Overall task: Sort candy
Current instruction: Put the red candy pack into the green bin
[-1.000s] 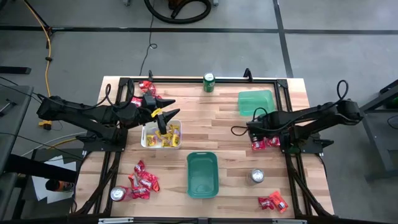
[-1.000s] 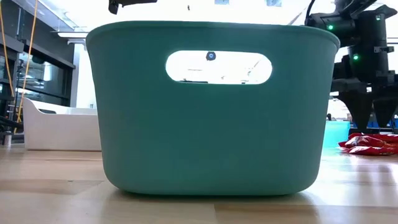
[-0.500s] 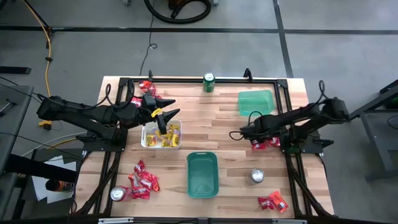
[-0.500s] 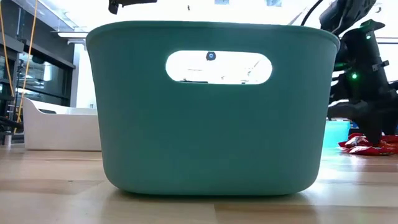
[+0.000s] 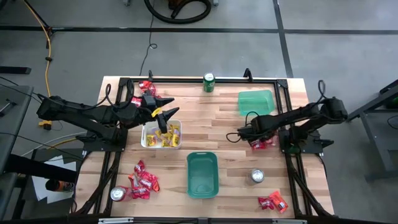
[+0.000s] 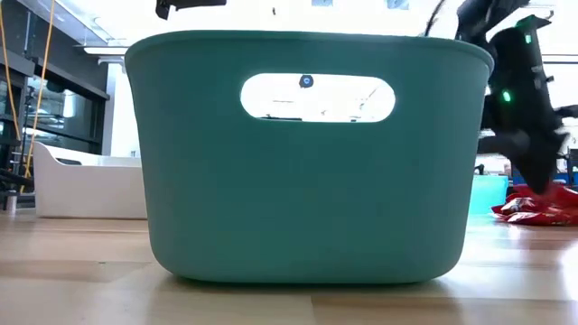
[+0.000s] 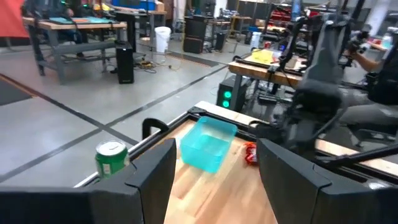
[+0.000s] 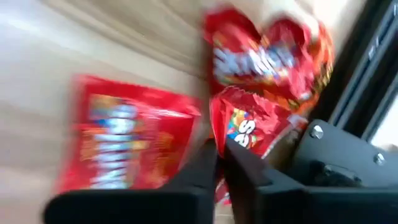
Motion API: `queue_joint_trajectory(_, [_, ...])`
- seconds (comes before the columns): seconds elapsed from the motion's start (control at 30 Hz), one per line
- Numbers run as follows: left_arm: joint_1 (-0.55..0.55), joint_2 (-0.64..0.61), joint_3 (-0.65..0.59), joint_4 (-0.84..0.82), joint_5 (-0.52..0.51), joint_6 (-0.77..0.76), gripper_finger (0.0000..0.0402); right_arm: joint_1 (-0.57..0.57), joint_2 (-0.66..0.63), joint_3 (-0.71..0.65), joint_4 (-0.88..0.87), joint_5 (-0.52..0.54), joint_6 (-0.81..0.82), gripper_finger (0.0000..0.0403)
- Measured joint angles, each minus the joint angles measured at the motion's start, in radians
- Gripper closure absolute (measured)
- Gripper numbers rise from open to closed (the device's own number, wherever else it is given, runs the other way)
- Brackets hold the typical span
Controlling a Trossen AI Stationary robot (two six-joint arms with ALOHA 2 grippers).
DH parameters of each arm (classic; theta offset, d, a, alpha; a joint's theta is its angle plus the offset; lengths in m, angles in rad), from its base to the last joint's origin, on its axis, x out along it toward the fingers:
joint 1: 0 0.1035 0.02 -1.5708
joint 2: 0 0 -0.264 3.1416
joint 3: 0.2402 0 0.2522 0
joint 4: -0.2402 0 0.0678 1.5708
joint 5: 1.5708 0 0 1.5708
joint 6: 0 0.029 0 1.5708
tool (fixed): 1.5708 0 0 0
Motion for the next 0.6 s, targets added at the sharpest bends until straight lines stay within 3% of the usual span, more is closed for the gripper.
queue_joint_trajectory(0.23, [0.0, 0.0, 0.0, 0.0, -0.022, 0.01, 0.0192, 0.064, -0.103, 0.223, -0.026, 0.171, -0.019, 0.0398])
queue_joint_trajectory(0.37, [0.0, 0.0, 0.0, 0.0, -0.022, 0.003, 0.0192, 0.097, -0.161, 0.322, 0.211, 0.258, -0.259, 0.0397])
queue_joint_trajectory(0.47, [0.0, 0.0, 0.0, 0.001, -0.023, -0.008, 0.0192, 0.112, -0.183, 0.337, 0.49, 0.207, -0.486, 0.0401])
queue_joint_trajectory(0.6, [0.0, 0.0, 0.0, 0.001, -0.022, -0.01, 0.0192, 0.12, -0.171, 0.335, 0.796, 0.02, -0.665, 0.0401])
